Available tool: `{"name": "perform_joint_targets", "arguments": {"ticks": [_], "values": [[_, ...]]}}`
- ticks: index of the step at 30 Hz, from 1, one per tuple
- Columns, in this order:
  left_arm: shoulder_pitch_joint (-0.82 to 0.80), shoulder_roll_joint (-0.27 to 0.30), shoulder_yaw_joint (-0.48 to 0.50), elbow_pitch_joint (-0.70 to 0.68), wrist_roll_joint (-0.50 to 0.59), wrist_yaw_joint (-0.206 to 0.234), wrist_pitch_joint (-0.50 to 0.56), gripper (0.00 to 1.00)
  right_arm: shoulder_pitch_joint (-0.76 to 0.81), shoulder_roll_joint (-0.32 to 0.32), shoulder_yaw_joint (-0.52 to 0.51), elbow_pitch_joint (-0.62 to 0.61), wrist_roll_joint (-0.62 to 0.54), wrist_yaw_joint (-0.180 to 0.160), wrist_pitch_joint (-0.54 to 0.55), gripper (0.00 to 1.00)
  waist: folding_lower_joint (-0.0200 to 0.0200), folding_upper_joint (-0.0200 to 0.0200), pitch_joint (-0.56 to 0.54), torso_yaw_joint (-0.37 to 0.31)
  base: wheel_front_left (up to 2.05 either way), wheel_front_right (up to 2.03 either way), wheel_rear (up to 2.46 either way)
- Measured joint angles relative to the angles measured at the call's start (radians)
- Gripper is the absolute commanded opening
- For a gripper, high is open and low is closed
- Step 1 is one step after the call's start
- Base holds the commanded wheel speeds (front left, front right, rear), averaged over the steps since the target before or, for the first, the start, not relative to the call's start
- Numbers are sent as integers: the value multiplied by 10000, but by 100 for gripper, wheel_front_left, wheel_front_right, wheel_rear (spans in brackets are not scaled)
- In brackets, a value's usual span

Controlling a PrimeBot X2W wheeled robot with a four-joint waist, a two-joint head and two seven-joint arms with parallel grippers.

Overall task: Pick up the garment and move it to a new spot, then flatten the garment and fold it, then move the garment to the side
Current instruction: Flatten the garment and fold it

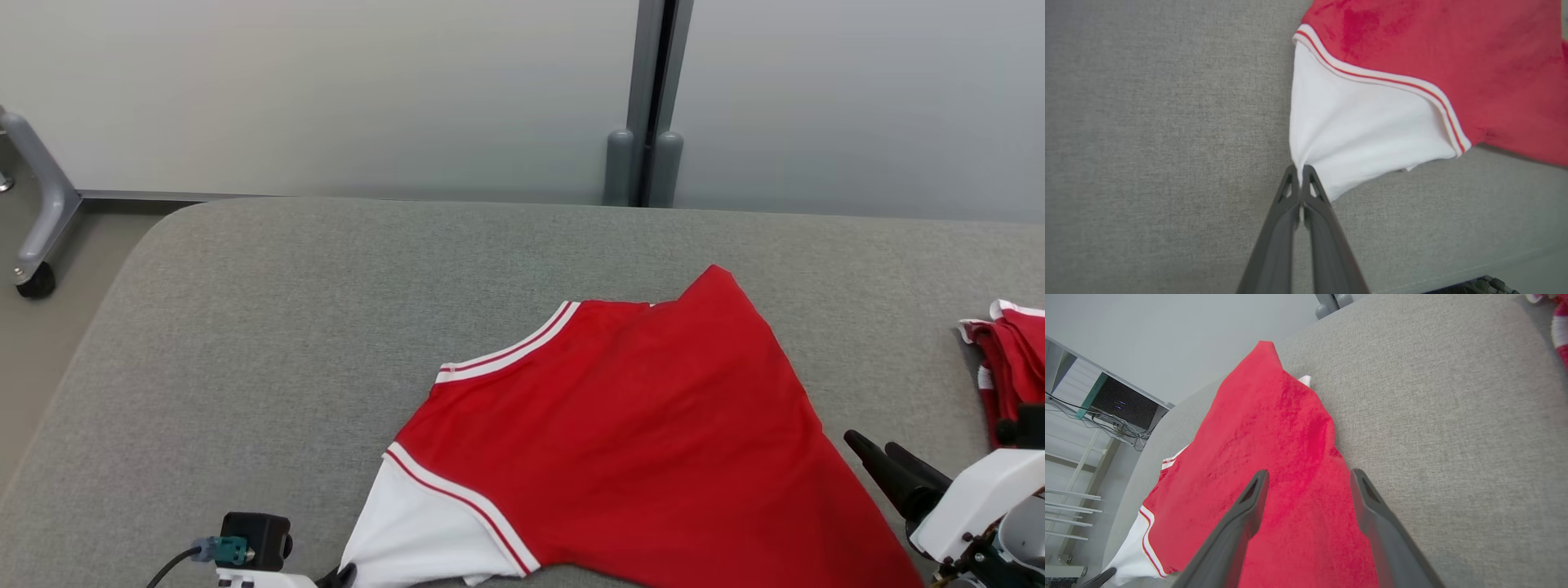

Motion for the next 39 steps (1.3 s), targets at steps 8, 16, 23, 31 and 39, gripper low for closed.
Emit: {"name": "perform_joint_targets", "arguments": {"ticks": [8, 16, 23, 31, 39], "values": [[999, 554, 138, -1233, -263, 807, 704, 0, 109, 334, -359, 12, -485, 0, 119, 100, 0, 0, -185, 408, 0, 0, 0], [1348, 642, 115, -1507, -274, 1258, 871, 100, 154, 711, -648, -65, -982, 0, 127, 100, 0, 0, -210, 290, 0, 0, 0], [878, 656, 491, -1848, 589, 1536, -391, 100, -374, 1074, -1158, 155, -1680, 0, -704, 100, 0, 0, -205, 264, 0, 0, 0], [99, 40, 489, -1695, 1147, 1271, -1868, 100, -1784, 1593, -1032, 1058, -2385, 0, -941, 100, 0, 0, 158, 576, 0, 0, 0], [-417, -508, 201, -911, 1174, 859, -2242, 100, -3092, 1662, 44, 1847, -2234, 0, 105, 100, 0, 0, 742, 1308, 0, 0, 0]]}}
